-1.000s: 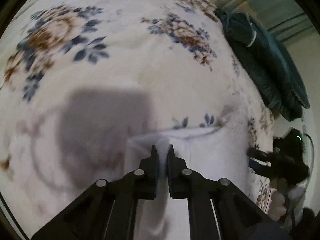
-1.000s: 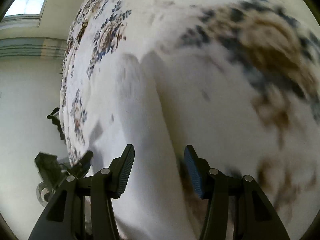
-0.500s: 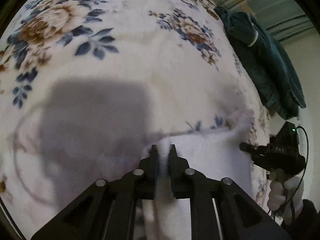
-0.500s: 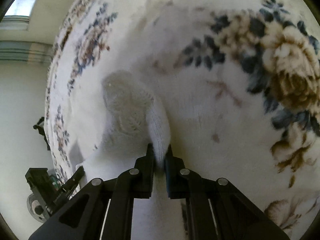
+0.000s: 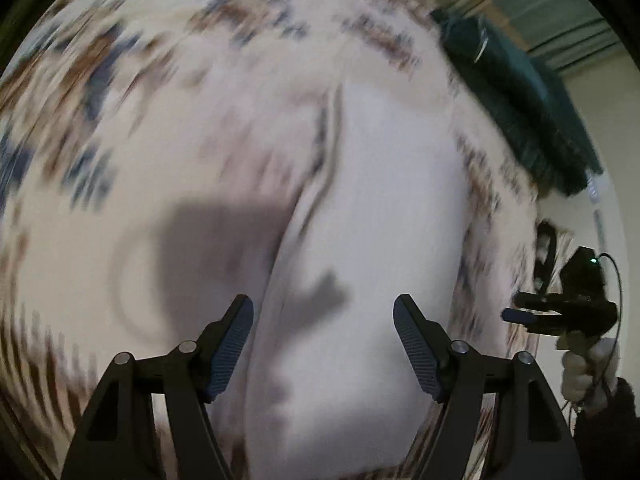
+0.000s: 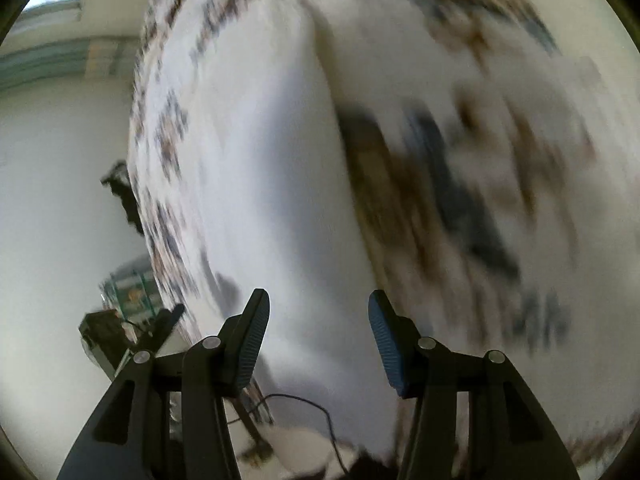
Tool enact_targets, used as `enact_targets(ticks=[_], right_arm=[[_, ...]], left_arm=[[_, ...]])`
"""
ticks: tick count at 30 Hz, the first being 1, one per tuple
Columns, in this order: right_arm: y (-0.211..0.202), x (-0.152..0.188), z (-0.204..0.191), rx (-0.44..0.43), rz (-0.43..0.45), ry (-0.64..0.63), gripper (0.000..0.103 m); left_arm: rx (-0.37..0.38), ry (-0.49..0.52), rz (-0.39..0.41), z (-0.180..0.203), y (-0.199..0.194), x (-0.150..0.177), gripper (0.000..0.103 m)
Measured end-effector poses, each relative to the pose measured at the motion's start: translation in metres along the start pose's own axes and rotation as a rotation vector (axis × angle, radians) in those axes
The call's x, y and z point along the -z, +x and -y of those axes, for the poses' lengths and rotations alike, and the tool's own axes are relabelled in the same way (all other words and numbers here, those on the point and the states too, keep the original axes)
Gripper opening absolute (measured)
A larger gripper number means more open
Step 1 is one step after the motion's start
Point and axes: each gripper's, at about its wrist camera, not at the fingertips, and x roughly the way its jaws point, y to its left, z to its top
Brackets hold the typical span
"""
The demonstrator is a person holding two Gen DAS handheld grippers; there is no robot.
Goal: Fold small clothes
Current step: 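Grasp the folded cardigan edge with both grippers and fold it over again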
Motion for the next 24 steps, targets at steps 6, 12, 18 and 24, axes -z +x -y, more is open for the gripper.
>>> enact_targets(ticks=[6, 12, 18, 24], right_arm=[[0.068, 0.121, 0.069, 0.013, -0.138, 0.126, 0.054], [0.134, 0.172, 0.085, -0.011, -0.132, 0.184, 0.006], [0.114, 0.203, 0.079, 0.103, -0.010, 0.160, 0.003], [0.134, 0.196, 0.068, 0.083, -0.085, 0.125, 0.018]], left_arm=[[-0.099, -0.081, -0.142, -0.036, 0.038, 0.094, 0.069], [-0.057, -0.103, -0.103, -0.046, 0.048, 0.123, 0.006], [-0.017, -0.090, -0.043, -0.048, 0.028, 0.123, 0.006], [0.065, -0.192, -0.109, -0.077, 0.035, 0.128, 0.058]])
